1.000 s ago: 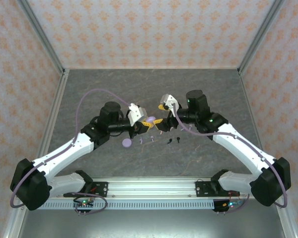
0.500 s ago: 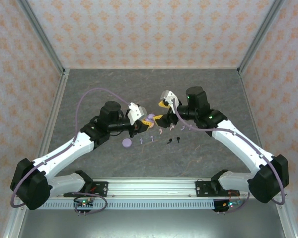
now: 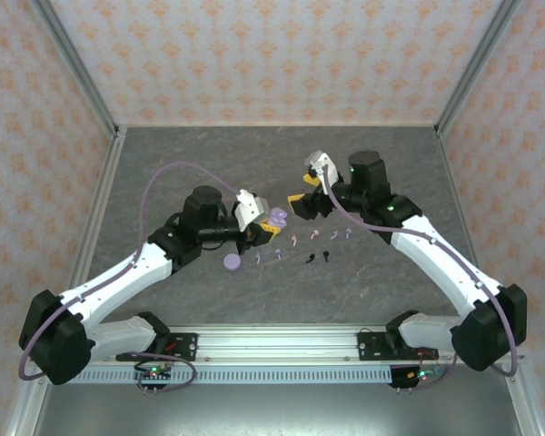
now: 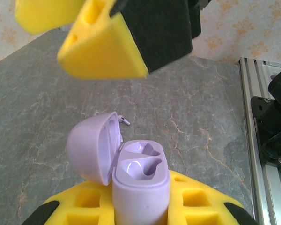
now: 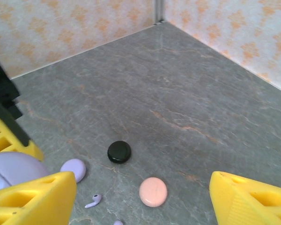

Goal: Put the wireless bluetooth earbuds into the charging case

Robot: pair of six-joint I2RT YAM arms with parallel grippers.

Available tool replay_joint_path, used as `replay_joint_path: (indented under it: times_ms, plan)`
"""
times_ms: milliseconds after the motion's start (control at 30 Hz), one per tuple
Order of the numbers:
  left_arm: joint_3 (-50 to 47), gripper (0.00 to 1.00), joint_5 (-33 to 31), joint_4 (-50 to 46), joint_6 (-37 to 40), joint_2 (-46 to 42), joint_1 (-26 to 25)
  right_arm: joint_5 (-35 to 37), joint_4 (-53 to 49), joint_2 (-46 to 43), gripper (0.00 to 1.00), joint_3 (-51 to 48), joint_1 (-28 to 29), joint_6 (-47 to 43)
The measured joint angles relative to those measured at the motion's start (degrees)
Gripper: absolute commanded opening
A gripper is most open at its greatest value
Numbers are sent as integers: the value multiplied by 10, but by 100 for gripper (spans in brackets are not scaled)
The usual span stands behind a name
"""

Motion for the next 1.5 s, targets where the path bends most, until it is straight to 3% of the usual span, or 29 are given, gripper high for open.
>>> replay_joint_path:
  times_ms: [167,300,633,767,900,1500]
  plan:
    - [-40,0,-3,34,-20,-37,0,127,-43,-40,73,-7,-6,116]
    - [-82,0,-7,77,-49,-60,0,190,-85,-35,68,-31,-7,205]
    - [-120,0,-19,126,-87,-90,-8,284,-152,86,57,-95,-25,309]
    - [-121,0,-25,130,-90,-96,-13,293,-146,110,45,-95,-65,320]
    - [-121,0,-31,130,-90,-96,-16,291,-145,144,40,-95,-105,320]
    - [-121,0,-33,130,-90,-96,-16,258,-147,249,33,-54,-126,316]
